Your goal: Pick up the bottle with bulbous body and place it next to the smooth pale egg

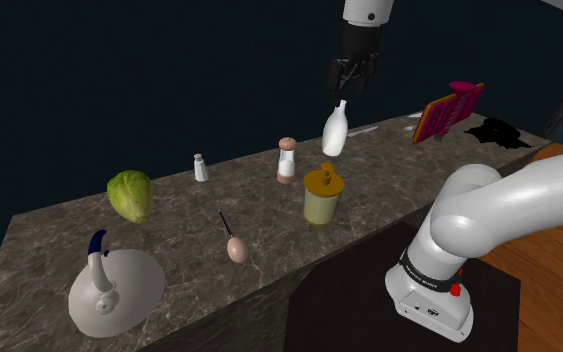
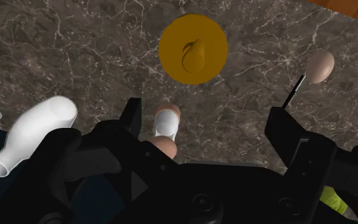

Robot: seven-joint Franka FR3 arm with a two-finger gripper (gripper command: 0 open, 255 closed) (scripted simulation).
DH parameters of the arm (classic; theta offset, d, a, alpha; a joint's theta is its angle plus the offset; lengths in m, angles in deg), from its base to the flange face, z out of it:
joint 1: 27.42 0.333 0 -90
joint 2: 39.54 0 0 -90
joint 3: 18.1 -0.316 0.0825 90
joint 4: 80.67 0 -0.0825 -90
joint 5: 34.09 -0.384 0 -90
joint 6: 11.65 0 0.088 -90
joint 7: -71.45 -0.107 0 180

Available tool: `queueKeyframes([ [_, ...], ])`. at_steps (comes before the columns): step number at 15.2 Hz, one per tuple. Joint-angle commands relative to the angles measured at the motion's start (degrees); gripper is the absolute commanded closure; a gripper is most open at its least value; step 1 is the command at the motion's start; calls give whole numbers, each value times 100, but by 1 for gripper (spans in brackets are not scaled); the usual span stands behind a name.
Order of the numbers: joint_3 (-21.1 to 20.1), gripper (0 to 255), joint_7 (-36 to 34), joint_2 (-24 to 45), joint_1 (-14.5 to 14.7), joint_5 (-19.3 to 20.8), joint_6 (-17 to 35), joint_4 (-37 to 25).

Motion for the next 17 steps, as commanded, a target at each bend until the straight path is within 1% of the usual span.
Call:
queueKeyframes([
  [1,0,0,0,0,0,0,0,0],
  [6,568,0,595,534,-148,281,454,-69],
  [10,1010,0,1067,1071,-243,429,807,-249],
  [14,1437,0,1552,1696,-318,483,1134,-541],
  [17,1749,0,1929,2219,-360,449,1353,-834],
])
